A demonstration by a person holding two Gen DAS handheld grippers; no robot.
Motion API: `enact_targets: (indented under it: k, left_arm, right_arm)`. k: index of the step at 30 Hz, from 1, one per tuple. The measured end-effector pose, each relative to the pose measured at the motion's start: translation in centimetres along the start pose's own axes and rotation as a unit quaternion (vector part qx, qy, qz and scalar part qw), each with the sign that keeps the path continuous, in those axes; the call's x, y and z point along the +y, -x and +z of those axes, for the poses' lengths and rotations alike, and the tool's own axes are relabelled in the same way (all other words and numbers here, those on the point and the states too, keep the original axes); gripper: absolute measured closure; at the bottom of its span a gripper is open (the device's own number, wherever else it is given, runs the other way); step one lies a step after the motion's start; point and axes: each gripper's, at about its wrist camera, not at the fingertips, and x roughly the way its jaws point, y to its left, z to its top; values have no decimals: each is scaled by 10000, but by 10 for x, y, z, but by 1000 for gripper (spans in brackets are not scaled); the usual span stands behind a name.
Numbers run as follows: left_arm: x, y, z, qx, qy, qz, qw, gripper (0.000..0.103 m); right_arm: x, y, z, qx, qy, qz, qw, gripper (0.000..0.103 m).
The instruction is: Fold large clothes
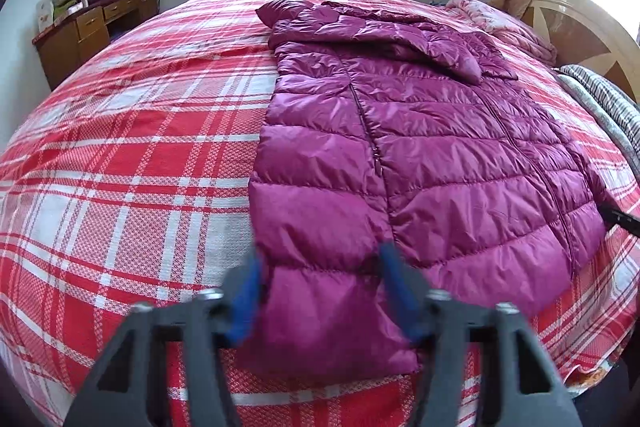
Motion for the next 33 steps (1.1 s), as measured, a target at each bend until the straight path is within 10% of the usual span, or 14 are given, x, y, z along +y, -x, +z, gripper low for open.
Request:
enact_targets:
  k: [6,23,33]
  left_arm:
    - [3,31,5,-334,-103,-281,9990,97]
    - [28,215,31,-2164,-76,-1656,9621,99]
    - [27,176,66,-1970,8,-1505,9688,99]
  right_arm:
    - [10,31,5,-371,44,175,9991,93]
    - [29,221,24,-2423,271,641,9677,95]
    - [19,196,67,-2547,-83,676,9646,95]
